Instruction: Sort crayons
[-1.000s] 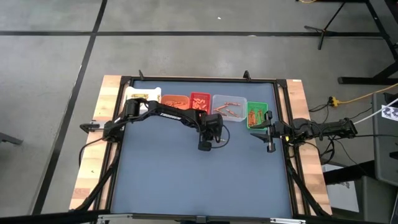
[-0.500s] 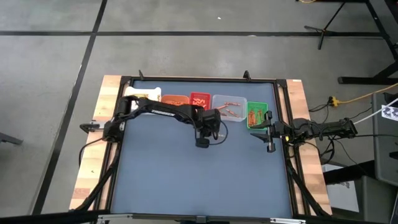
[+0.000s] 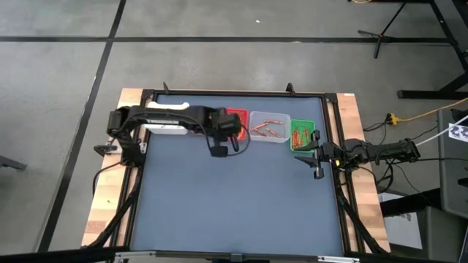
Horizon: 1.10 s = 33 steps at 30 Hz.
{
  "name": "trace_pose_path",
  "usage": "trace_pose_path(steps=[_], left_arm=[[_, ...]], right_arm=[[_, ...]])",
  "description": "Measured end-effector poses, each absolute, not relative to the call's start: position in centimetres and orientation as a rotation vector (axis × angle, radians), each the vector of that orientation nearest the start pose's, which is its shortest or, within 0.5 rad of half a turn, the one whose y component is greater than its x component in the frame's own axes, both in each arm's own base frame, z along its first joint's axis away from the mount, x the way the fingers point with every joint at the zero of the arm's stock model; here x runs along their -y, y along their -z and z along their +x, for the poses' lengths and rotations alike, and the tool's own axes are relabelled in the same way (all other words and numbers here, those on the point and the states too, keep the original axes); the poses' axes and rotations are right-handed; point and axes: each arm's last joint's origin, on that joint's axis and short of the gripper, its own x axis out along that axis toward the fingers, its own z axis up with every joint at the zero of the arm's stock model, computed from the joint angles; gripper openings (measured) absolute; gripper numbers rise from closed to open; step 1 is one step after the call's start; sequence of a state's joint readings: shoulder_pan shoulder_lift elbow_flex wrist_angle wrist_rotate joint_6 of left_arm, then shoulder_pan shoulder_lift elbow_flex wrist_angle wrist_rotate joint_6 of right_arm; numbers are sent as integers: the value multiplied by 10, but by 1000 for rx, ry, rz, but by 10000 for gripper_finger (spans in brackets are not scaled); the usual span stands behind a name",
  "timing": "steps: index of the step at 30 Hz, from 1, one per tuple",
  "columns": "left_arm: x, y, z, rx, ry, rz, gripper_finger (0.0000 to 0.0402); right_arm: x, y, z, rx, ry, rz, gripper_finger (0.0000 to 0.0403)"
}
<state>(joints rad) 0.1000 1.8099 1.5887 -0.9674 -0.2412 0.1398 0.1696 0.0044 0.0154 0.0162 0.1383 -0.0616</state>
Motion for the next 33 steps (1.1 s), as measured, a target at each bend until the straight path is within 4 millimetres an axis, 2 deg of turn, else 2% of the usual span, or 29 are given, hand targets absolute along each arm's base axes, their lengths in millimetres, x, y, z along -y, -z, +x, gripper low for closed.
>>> trace_pose_path(steps=[6, 13, 21, 26, 33], left_arm=[[-61, -296, 334, -1320, -406, 187, 9], [-92, -295, 307, -1522, -546, 171, 9], [-131, -295, 282, -1636, -655, 48, 9], [-148, -296, 262, -1740, -735, -58, 9], [-168, -292, 248, -1734, -841, -189, 9]], right_arm=[[-12, -170, 96, 28, -31, -57, 131], [-12, -170, 96, 28, -31, -57, 131], [-12, -170, 96, 28, -31, -57, 131], [-12, -170, 96, 28, -31, -57, 131], [-12, -170, 96, 28, -31, -57, 131]])
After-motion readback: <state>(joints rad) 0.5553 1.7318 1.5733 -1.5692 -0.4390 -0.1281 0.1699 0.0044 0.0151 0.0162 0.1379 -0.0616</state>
